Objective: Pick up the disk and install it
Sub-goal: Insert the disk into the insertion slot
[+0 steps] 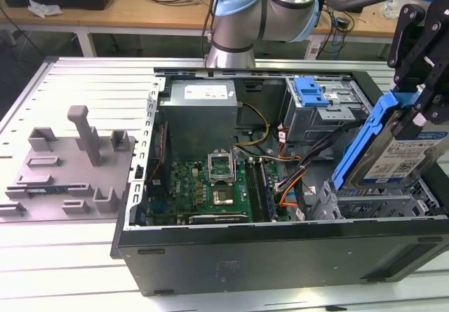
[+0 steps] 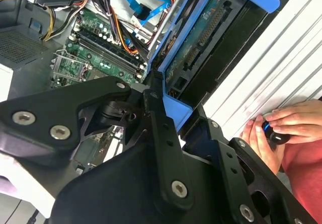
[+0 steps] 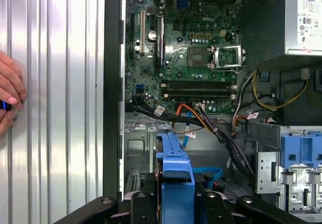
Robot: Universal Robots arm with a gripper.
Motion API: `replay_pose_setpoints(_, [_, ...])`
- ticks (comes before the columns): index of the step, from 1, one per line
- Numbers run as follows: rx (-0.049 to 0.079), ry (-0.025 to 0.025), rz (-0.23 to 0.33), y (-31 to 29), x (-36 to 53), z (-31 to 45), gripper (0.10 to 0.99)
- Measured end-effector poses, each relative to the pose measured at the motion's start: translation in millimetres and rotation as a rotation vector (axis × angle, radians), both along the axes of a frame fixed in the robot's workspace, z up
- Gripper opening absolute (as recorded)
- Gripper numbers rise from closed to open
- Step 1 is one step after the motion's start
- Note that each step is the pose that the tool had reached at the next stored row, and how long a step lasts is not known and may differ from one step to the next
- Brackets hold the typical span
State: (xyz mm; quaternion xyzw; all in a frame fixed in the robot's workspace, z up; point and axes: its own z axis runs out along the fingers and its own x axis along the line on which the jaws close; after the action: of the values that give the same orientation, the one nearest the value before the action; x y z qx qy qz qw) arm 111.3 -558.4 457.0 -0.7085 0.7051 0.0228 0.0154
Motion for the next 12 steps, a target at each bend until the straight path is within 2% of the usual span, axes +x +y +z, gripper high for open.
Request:
replay_pose_setpoints(6, [0.0, 0.0001, 0.0, -0.1, 0.0, -4.0, 0.369])
replay_pose_setpoints(12, [0.0, 0.0005, 0.0, -0.2, 0.1, -13.3, 0.369])
